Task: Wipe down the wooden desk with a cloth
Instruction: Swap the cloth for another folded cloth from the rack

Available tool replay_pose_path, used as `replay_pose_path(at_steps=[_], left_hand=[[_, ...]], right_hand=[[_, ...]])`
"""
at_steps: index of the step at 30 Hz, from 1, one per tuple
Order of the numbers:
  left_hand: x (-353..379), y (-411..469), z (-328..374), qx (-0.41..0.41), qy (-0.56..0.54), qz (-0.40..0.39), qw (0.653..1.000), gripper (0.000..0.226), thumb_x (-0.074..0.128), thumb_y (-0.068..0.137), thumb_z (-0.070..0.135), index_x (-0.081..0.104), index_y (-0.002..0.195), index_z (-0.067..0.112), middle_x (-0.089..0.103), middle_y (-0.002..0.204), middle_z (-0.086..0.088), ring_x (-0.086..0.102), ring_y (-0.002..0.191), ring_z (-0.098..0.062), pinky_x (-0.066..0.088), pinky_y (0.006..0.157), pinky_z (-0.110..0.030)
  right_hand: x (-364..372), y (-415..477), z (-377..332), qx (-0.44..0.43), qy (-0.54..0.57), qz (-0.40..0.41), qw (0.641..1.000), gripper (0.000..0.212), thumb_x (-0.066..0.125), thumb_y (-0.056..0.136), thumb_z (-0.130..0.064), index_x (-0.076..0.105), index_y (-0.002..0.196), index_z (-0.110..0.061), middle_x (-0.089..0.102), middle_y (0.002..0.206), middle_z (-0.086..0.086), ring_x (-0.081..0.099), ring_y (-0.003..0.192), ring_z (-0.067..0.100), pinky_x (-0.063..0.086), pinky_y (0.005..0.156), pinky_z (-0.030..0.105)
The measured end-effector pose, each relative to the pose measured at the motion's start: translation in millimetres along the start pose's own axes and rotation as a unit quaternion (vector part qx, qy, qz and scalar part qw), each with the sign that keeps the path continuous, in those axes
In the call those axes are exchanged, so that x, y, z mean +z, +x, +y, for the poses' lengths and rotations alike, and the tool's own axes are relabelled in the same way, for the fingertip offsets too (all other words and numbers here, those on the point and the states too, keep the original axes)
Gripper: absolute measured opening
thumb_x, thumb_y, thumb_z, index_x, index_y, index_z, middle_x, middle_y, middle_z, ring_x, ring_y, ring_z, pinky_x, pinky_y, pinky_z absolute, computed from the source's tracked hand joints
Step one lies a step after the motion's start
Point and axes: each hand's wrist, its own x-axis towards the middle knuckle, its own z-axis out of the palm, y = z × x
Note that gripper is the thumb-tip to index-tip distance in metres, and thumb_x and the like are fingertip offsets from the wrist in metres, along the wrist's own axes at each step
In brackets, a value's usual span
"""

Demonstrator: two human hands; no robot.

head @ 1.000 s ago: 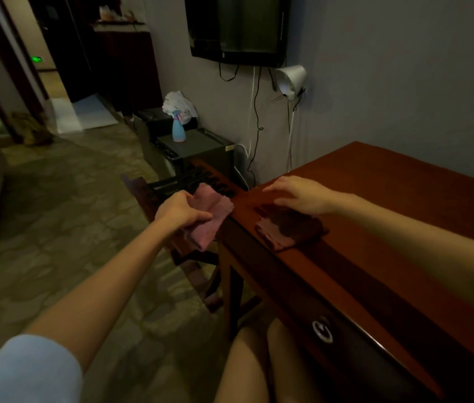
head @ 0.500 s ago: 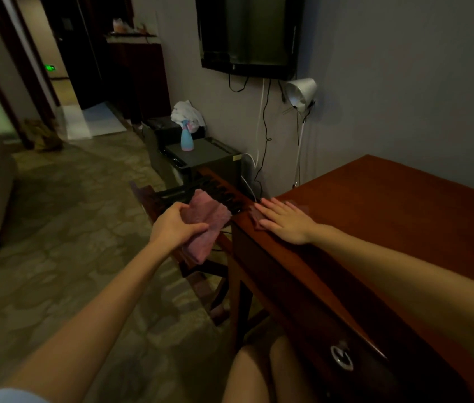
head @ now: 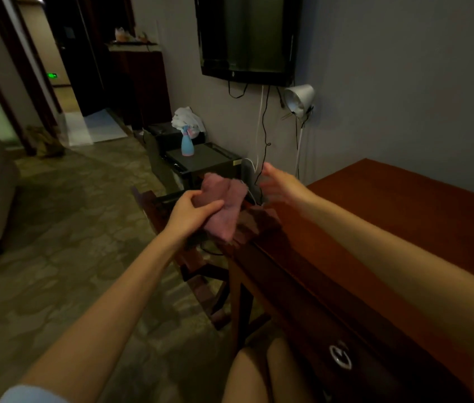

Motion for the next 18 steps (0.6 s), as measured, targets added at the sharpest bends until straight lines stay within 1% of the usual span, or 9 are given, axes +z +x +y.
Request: replay_pose_path(at_steps=[2, 3, 6, 9, 11, 13, 14, 16, 18], left_hand=[[16.9, -6.3, 15.7, -0.002, -0.087, -0.037, 0.995, 0.06, 0.071, 0.084, 0.025, 0.044, 0.134, 0.008, 0.057, 0.124, -0.006, 0.058, 0.105, -0.016, 0.049, 0.081, -0.023], [28.2, -8.9, 21.3, -0.002, -0.113, -0.058, 0.992, 0.058, 0.069, 0.086, 0.022, 0.043, 0.135, 0.007, 0.057, 0.126, -0.008, 0.059, 0.105, -0.017, 0.049, 0.079, -0.023], [61.8, -21.9, 33.0, 0.0, -0.141, -0.097, 0.985, 0.05, 0.061, 0.091, 0.015, 0.041, 0.136, 0.005, 0.057, 0.127, -0.014, 0.06, 0.109, -0.023, 0.05, 0.076, -0.022], [81.6, -37.2, 36.7, -0.01, -0.146, -0.106, 0.984, 0.045, 0.062, 0.091, 0.015, 0.047, 0.13, 0.0, 0.061, 0.117, -0.013, 0.062, 0.099, -0.021, 0.051, 0.066, -0.015], [88.7, -49.0, 35.7, -0.032, -0.139, -0.142, 0.98, 0.035, 0.064, 0.089, 0.02, 0.057, 0.118, 0.002, 0.066, 0.107, -0.015, 0.065, 0.083, -0.019, 0.051, 0.061, -0.016], [92.1, -59.6, 35.3, -0.043, -0.136, -0.19, 0.971, 0.024, 0.065, 0.089, 0.025, 0.063, 0.105, 0.008, 0.069, 0.096, -0.013, 0.065, 0.073, -0.018, 0.052, 0.06, -0.019], [93.2, -64.3, 36.4, -0.041, -0.146, -0.209, 0.966, 0.022, 0.065, 0.089, 0.025, 0.064, 0.103, 0.009, 0.07, 0.096, -0.013, 0.066, 0.075, -0.018, 0.054, 0.065, -0.023], [94.7, -76.9, 44.1, -0.039, -0.211, -0.231, 0.949, 0.024, 0.064, 0.089, 0.022, 0.063, 0.109, 0.008, 0.071, 0.102, -0.013, 0.069, 0.083, -0.018, 0.057, 0.073, -0.028], [97.6, -90.1, 51.2, -0.055, -0.312, -0.262, 0.911, 0.028, 0.061, 0.09, 0.018, 0.059, 0.117, 0.009, 0.07, 0.106, -0.012, 0.07, 0.088, -0.018, 0.058, 0.07, -0.03]], right_hand=[[-0.8, -20.0, -4.3, 0.08, 0.054, -0.082, 0.992, 0.063, 0.042, 0.088, -0.062, 0.048, 0.13, -0.015, 0.06, 0.124, 0.008, 0.058, 0.115, 0.026, 0.048, 0.094, 0.037], [1.5, -30.9, -5.0, 0.103, 0.096, -0.111, 0.984, 0.054, 0.047, 0.089, -0.058, 0.052, 0.123, -0.016, 0.063, 0.116, 0.007, 0.061, 0.109, 0.024, 0.051, 0.087, 0.035], [-0.4, -47.3, -0.6, 0.095, 0.214, -0.065, 0.97, 0.039, 0.057, 0.093, -0.029, 0.056, 0.123, -0.005, 0.066, 0.109, 0.01, 0.065, 0.095, 0.02, 0.056, 0.074, 0.029], [-20.1, -56.9, 7.3, 0.057, 0.201, 0.045, 0.977, 0.037, 0.057, 0.092, -0.012, 0.054, 0.126, 0.001, 0.067, 0.099, 0.007, 0.064, 0.086, 0.017, 0.054, 0.072, 0.026], [-34.7, -66.1, 12.5, 0.06, 0.181, 0.059, 0.98, 0.035, 0.056, 0.092, -0.01, 0.055, 0.125, 0.001, 0.067, 0.1, 0.007, 0.064, 0.088, 0.018, 0.053, 0.075, 0.028], [-47.6, -78.4, 15.1, 0.063, 0.18, 0.033, 0.981, 0.032, 0.056, 0.092, -0.012, 0.056, 0.123, -0.003, 0.067, 0.107, 0.01, 0.065, 0.093, 0.02, 0.054, 0.081, 0.031], [-53.8, -85.0, 13.8, 0.062, 0.178, 0.014, 0.982, 0.031, 0.057, 0.092, -0.014, 0.057, 0.121, -0.005, 0.067, 0.11, 0.011, 0.066, 0.094, 0.021, 0.054, 0.082, 0.032], [-65.9, -97.3, 8.9, 0.063, 0.157, -0.03, 0.985, 0.032, 0.06, 0.089, -0.02, 0.059, 0.118, -0.007, 0.068, 0.11, 0.011, 0.067, 0.095, 0.02, 0.056, 0.081, 0.03], [-77.8, -107.2, 1.8, 0.071, 0.114, -0.079, 0.988, 0.031, 0.061, 0.086, -0.024, 0.061, 0.114, -0.009, 0.07, 0.106, 0.009, 0.068, 0.094, 0.019, 0.056, 0.077, 0.027]])
